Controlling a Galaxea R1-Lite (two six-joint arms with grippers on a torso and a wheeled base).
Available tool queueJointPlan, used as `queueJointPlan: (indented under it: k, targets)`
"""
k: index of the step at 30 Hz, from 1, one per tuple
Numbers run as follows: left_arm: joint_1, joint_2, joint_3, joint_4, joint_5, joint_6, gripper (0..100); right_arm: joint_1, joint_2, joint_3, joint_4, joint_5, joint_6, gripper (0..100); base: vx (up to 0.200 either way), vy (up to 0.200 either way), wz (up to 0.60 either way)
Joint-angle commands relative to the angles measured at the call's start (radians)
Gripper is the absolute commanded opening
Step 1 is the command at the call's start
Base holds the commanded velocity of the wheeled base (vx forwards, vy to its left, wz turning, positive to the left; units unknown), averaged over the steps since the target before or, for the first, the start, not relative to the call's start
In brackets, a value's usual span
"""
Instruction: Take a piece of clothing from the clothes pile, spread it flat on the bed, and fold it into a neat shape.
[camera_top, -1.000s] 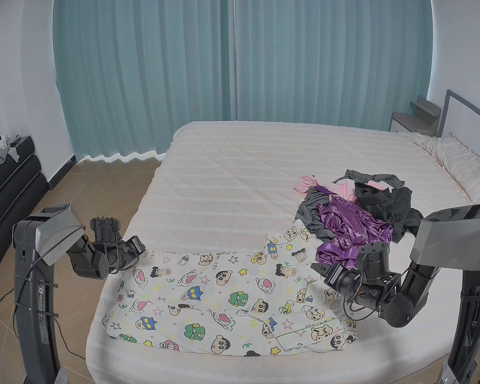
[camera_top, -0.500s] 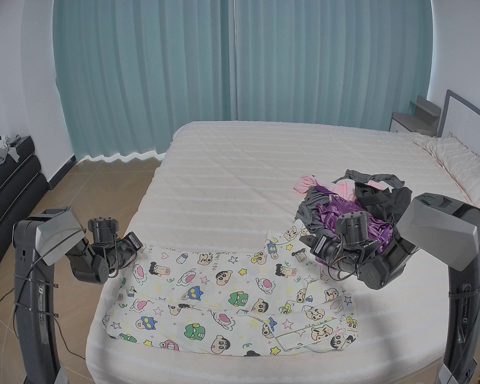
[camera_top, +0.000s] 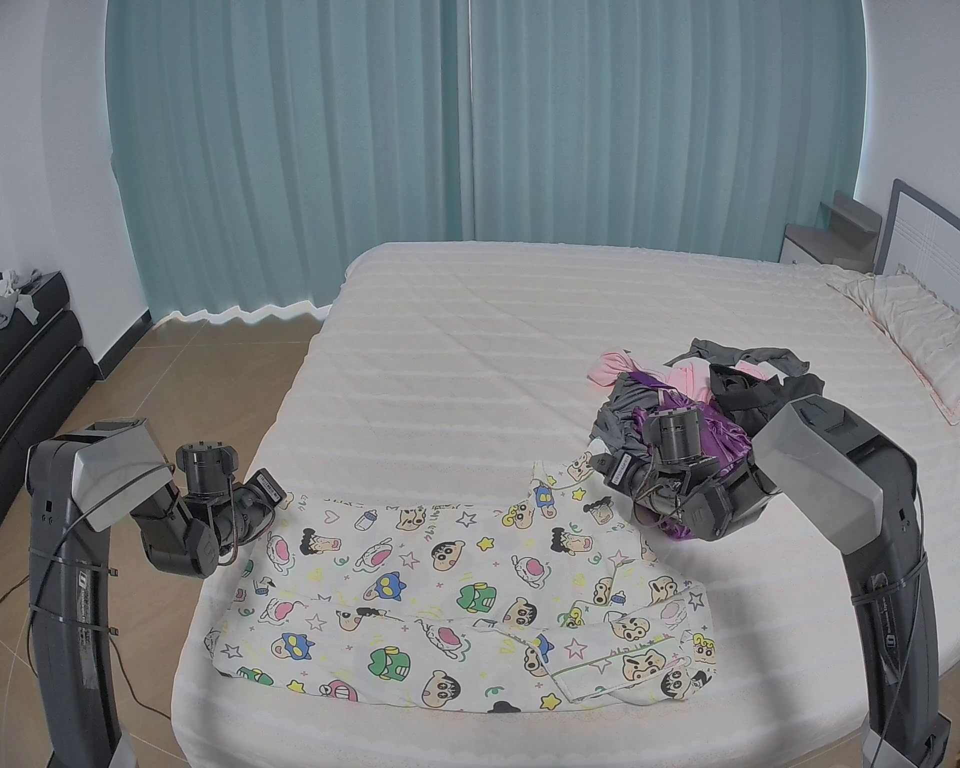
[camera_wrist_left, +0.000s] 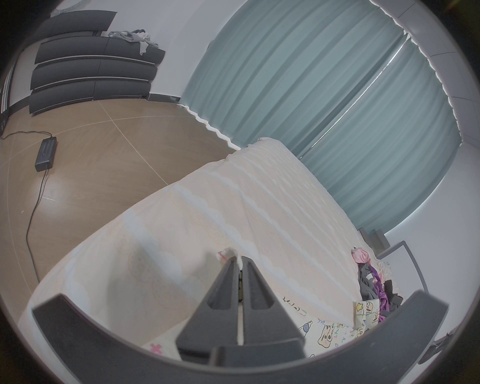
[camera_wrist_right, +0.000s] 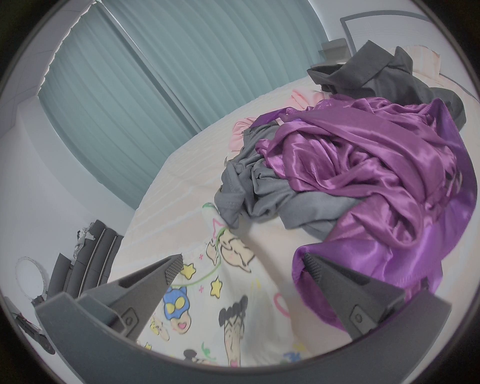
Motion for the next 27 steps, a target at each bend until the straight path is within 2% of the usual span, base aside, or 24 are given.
queueJointPlan:
  k: [1, 7, 12, 13, 15, 20, 27]
  targets:
    - [0.0, -0.004, 0.003, -0.001, 0.001, -0.007, 0, 0.017, 0.1, -0.131, 0.025, -0.033, -0.019, 100, 0.0, 0.0, 0.0]
    - [0.0, -0.004, 0.003, -0.001, 0.001, -0.008, 0, 0.037, 0.095, -0.14, 0.025, -0.039, -0.034, 100, 0.0, 0.0, 0.0]
    - [0.0, -0.004, 0.003, -0.001, 0.001, -0.008, 0, 0.017, 0.033, -0.128, 0.025, -0.131, -0.061, 100, 0.0, 0.0, 0.0]
    - [0.0, -0.004, 0.003, -0.001, 0.001, -0.008, 0, 0.017, 0.033, -0.128, 0.025, -0.131, -0.061, 100, 0.0, 0.0, 0.0]
    - [0.0, -0.004, 0.003, -0.001, 0.001, -0.008, 0, -0.008, -0.024, -0.097, 0.037, -0.162, -0.061, 100, 0.0, 0.0, 0.0]
    - [0.001, -0.004, 0.002, -0.001, -0.003, -0.008, 0, -0.072, -0.096, -0.008, 0.06, -0.154, -0.062, 100, 0.0, 0.0, 0.0]
    - [0.001, -0.004, 0.002, -0.001, -0.003, -0.008, 0, -0.16, -0.102, -0.002, 0.056, -0.146, -0.047, 100, 0.0, 0.0, 0.0]
